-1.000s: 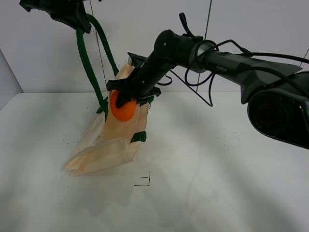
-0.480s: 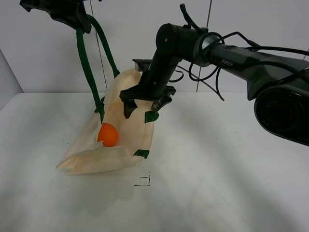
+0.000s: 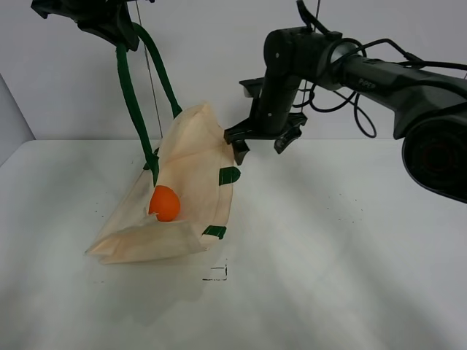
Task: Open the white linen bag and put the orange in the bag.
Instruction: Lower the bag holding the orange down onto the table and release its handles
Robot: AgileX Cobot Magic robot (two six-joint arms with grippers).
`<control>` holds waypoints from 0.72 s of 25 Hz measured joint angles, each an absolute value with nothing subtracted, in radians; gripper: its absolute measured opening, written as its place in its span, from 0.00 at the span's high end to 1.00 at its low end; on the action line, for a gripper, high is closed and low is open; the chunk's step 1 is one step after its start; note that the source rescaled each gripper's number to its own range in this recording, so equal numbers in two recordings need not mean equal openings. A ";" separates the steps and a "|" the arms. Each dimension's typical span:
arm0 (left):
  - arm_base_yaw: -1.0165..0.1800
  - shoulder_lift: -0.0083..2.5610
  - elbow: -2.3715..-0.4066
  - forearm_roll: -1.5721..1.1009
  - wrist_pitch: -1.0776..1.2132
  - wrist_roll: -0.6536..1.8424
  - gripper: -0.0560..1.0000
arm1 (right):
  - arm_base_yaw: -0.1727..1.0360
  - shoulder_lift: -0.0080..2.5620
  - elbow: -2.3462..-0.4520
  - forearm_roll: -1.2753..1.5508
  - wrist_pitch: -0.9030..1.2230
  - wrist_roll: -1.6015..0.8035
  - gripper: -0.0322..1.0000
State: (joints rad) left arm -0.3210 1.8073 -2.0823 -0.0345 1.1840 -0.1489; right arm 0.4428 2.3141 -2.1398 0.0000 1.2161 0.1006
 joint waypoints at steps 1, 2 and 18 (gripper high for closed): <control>-0.321 1.807 -2.082 -0.035 1.184 -0.149 0.95 | 0.413 2.314 -2.140 0.000 1.216 0.095 0.00; -0.321 1.807 -2.082 -0.035 1.184 -0.149 0.95 | 0.382 2.314 -2.140 -0.005 1.216 0.086 0.00; -0.321 1.807 -2.082 -0.035 1.184 -0.149 0.95 | 0.012 2.314 -2.140 -0.012 1.216 0.066 0.00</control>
State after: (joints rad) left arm -0.3210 1.8073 -2.0823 -0.0354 1.1840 -0.1489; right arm 0.0125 2.3141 -2.1398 -0.0124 1.2161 0.0659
